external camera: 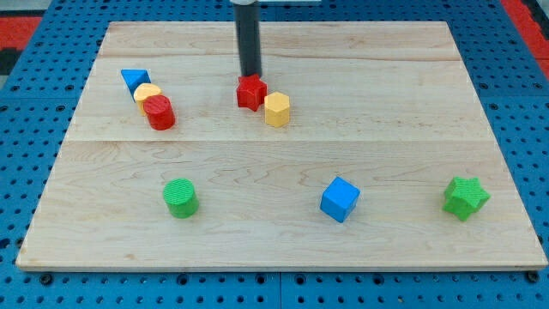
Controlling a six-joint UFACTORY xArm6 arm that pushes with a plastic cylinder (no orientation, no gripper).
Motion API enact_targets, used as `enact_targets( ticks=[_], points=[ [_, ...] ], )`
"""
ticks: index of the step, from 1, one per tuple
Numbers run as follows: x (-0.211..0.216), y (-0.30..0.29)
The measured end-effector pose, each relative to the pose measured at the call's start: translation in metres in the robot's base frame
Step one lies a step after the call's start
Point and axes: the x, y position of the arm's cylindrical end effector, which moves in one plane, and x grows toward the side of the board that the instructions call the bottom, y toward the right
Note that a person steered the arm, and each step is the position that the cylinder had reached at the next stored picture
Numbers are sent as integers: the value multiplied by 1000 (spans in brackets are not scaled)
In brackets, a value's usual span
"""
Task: Push the red star to the right side of the yellow heart
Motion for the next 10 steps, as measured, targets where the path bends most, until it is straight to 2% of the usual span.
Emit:
enact_targets(
  ticks=[2, 3, 4, 5, 7, 8, 9, 10],
  points=[
    [24, 20],
    [50, 28],
    [64, 1],
    [42, -48],
    [26, -36],
    [21, -81],
    [26, -70],
    [32, 19]
  ],
)
